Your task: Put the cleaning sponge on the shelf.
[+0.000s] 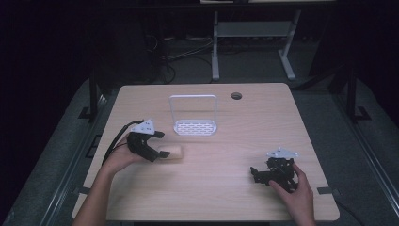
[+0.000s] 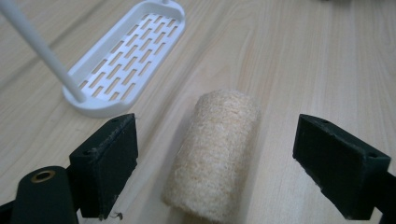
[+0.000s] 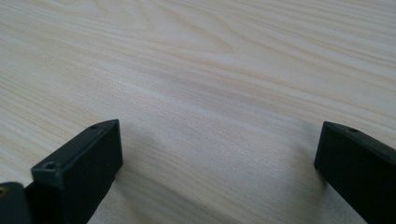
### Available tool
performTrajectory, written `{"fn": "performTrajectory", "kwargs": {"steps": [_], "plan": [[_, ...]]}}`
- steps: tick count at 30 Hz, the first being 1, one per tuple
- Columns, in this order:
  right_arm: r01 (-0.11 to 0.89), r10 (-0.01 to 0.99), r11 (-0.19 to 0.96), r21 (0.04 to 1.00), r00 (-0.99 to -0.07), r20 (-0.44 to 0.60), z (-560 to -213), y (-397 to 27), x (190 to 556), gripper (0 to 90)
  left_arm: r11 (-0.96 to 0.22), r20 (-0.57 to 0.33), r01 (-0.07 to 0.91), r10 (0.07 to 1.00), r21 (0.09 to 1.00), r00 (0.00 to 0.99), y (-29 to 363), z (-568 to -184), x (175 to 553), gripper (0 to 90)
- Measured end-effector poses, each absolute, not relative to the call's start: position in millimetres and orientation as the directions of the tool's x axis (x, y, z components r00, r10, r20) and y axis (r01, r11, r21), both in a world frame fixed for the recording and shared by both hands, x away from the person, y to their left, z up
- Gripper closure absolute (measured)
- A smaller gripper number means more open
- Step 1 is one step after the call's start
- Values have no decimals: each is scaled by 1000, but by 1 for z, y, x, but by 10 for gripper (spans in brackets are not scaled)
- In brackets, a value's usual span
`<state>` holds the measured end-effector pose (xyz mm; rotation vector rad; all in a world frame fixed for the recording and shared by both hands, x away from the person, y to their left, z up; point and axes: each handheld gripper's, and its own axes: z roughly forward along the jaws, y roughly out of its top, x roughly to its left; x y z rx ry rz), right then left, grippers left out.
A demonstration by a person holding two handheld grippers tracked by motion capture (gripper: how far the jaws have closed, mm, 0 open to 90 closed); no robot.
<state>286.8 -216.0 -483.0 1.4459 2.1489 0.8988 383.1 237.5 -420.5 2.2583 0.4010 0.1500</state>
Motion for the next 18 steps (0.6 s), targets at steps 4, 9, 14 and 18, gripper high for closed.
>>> {"fn": "performTrajectory", "kwargs": {"steps": [4,9,14,18], "plan": [[666,922,259,699,-387,27,-483,-216,287,5,-614,-44,239,315,753,948,234,-424,387,136],[666,922,259,699,-386,27,-483,-216,287,5,-629,-41,222,289,745,956,229,-427,390,136],[666,922,259,699,-387,27,-483,-216,287,5,-653,-45,215,266,727,963,223,-432,394,136],[666,922,259,699,-387,27,-483,-216,287,5,-669,-50,215,257,711,965,220,-436,395,136]]}}
